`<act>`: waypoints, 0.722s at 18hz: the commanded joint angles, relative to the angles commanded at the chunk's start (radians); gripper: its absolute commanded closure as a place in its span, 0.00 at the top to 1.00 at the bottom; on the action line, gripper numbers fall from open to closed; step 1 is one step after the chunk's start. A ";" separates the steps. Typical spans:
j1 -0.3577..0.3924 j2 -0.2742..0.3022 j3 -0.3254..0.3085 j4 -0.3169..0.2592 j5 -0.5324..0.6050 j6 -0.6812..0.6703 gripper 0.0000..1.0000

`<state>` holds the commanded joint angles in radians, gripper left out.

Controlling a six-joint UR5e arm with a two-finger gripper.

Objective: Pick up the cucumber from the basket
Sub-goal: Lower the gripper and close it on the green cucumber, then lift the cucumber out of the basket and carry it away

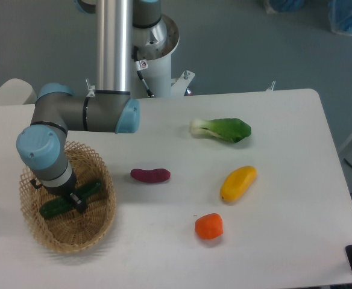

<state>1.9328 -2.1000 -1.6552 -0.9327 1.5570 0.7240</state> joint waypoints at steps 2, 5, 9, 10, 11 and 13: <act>0.000 0.003 0.009 -0.002 0.000 -0.003 0.05; 0.008 0.012 0.040 -0.017 -0.005 -0.002 0.05; 0.073 0.038 0.113 -0.113 -0.024 0.005 0.06; 0.089 0.038 0.139 -0.147 -0.037 0.003 0.06; 0.110 0.040 0.162 -0.175 -0.047 0.003 0.06; 0.155 0.040 0.205 -0.224 -0.058 0.009 0.06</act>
<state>2.0875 -2.0601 -1.4498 -1.1564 1.4987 0.7332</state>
